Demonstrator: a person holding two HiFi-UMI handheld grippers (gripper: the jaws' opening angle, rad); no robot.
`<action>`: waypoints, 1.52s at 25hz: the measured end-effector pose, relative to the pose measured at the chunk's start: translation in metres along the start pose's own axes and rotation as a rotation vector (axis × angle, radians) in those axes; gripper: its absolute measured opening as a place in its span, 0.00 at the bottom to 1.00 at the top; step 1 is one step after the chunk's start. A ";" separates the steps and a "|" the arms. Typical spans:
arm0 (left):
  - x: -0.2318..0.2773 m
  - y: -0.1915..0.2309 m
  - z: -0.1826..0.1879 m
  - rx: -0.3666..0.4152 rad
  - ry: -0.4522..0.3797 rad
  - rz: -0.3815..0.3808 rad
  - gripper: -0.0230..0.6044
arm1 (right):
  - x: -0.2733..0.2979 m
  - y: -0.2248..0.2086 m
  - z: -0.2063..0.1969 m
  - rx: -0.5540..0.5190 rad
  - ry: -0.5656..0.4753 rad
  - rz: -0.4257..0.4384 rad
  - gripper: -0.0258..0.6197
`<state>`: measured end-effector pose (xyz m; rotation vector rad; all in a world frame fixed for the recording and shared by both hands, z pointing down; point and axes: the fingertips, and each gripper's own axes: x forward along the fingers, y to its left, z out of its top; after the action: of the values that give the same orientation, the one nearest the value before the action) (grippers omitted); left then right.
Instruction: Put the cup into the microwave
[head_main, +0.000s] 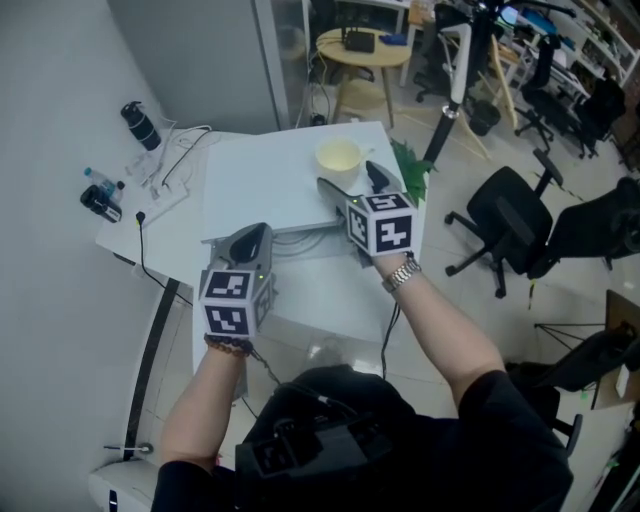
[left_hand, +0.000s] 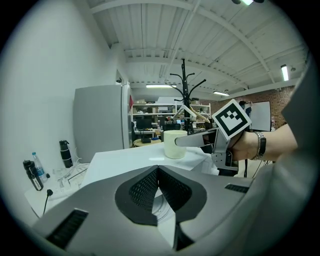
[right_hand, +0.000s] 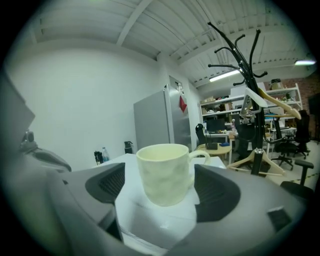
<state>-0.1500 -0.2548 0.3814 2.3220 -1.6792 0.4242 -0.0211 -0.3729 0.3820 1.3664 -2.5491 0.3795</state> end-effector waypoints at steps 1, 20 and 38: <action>0.001 0.001 0.001 -0.003 0.000 0.002 0.04 | 0.003 0.000 0.000 -0.002 0.002 0.003 0.75; 0.018 0.023 -0.005 -0.035 0.021 0.044 0.04 | 0.039 -0.005 -0.002 0.011 0.021 0.018 0.75; 0.006 0.029 -0.011 -0.049 0.019 0.064 0.04 | 0.027 0.002 -0.002 -0.001 -0.016 0.027 0.74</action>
<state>-0.1774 -0.2650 0.3941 2.2282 -1.7391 0.4110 -0.0374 -0.3918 0.3920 1.3417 -2.5820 0.3737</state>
